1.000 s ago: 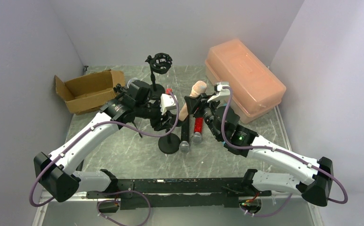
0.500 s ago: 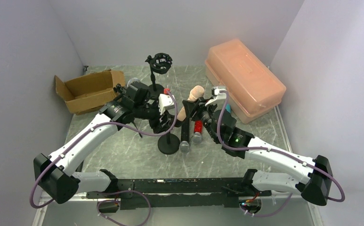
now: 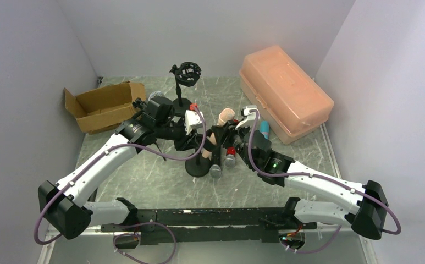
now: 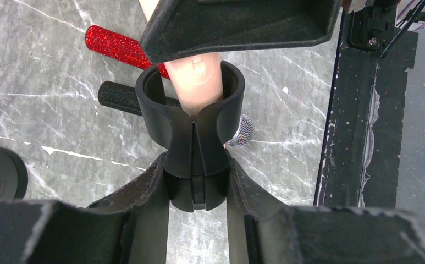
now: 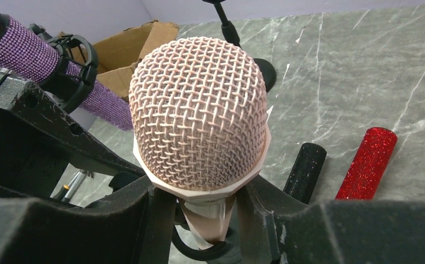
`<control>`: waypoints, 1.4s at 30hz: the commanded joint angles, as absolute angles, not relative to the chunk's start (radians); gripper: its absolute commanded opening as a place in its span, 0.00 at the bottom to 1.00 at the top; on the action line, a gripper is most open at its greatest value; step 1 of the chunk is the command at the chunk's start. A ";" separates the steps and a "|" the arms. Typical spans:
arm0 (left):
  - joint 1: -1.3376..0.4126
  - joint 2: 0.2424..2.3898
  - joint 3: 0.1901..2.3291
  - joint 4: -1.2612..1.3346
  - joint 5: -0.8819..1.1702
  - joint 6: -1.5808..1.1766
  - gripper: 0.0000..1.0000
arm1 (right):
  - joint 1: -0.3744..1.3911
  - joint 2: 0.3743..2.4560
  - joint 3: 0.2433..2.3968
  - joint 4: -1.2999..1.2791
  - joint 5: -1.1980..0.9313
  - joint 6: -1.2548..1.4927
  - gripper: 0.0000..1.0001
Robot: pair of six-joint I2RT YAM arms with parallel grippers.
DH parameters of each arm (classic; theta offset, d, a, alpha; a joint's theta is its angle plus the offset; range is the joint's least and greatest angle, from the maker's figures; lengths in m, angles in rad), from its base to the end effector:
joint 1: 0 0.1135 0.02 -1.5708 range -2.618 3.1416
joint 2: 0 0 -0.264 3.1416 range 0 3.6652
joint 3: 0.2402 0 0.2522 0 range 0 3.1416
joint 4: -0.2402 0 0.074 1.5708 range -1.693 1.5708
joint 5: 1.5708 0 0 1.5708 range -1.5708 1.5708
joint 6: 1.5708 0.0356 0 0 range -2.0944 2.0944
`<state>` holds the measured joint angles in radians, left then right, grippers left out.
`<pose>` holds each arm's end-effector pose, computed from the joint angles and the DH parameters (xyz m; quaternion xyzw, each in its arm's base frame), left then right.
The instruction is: Attach the microphones to the stand
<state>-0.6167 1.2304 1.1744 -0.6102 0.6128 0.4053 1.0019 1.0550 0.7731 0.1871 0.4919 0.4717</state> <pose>0.2010 -0.1676 0.3448 0.5344 0.6835 -0.3137 0.3857 0.1471 0.1988 0.3227 -0.0299 0.7354 0.3051 0.6043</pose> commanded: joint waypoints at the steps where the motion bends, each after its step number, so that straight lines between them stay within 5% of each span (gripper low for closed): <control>1: -0.612 1.206 1.160 -0.586 0.594 0.421 0.00 | 1.007 1.048 0.768 0.217 0.479 0.466 0.00; 2: -0.612 1.206 1.159 -0.585 0.587 0.416 0.02 | 1.008 1.049 0.768 0.221 0.479 0.463 0.00; 5: -0.612 1.205 1.160 -0.573 0.561 0.387 0.32 | 1.014 1.051 0.764 0.242 0.474 0.454 0.00; 8: -0.612 1.204 1.169 -0.575 0.570 0.370 0.80 | 1.023 1.051 0.749 0.278 0.475 0.439 0.00; 10: -0.612 1.206 1.175 -0.586 0.584 0.377 0.98 | 1.030 1.046 0.734 0.310 0.478 0.428 0.00; 15: -0.612 1.207 1.188 -0.622 0.588 0.419 0.99 | 1.034 1.024 0.732 0.313 0.500 0.406 0.03; 19: -0.611 1.199 1.227 -0.678 0.580 0.466 0.99 | 1.033 0.976 0.723 0.285 0.463 0.374 0.60; 24: -0.601 1.165 1.248 -0.752 0.595 0.491 0.99 | 1.019 0.881 0.681 0.241 0.269 0.270 0.95; 34: -0.566 1.048 1.133 -0.772 0.653 0.499 0.99 | 0.859 0.929 0.614 0.201 -0.191 0.046 1.00; 42: -0.566 0.887 0.925 -0.560 0.614 0.438 0.99 | 0.707 1.028 0.618 0.404 -0.448 0.024 1.00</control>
<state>-0.5686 0.9470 1.0019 -0.7120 0.6094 0.4782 0.7326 0.9787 0.5922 0.2436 -0.2405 0.0612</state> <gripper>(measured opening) 0.994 0.994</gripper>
